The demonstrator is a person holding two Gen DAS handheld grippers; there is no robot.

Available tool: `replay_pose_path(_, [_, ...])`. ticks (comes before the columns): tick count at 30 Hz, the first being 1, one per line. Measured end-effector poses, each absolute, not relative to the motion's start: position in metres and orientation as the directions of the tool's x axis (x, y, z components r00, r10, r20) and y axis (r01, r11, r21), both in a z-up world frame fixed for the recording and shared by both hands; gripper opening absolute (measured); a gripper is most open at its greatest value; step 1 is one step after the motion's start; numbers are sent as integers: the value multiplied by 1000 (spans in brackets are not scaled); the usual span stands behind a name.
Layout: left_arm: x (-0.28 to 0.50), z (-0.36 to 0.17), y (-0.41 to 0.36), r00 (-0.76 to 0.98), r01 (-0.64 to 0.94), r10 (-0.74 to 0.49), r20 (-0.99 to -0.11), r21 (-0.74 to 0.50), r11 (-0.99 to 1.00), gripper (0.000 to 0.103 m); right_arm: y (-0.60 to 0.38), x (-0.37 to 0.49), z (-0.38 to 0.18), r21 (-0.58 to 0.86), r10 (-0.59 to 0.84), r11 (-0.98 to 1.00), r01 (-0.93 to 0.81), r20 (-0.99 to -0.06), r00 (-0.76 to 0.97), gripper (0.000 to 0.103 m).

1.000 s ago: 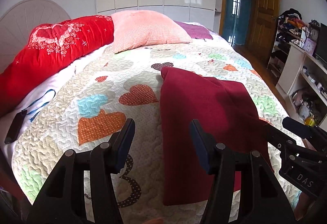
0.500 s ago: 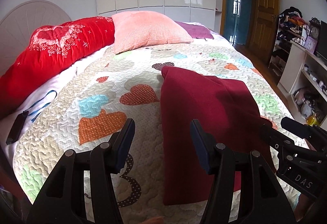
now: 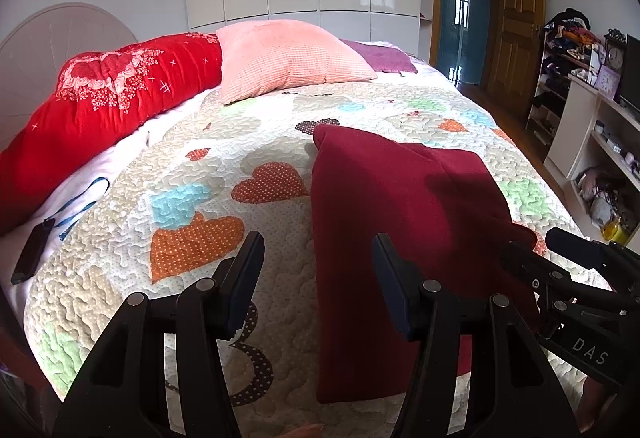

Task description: Fold small clothes

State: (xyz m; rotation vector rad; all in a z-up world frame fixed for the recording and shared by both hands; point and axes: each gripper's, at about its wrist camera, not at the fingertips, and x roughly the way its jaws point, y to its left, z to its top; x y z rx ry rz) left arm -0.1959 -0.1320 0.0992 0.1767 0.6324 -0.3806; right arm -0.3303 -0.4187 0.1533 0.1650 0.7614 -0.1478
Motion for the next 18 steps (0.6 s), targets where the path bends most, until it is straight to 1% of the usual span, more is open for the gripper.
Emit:
replay_pose_path(13, [-197, 98, -135, 742, 404, -295, -601, 50, 913, 56, -420, -329, 152, 103, -66, 976, 193, -702, 709, 64])
replay_pose_path(18, [-199, 99, -134, 756, 405, -302, -581, 54, 913, 56, -418, -328, 151, 103, -61, 977, 186, -705, 707, 64])
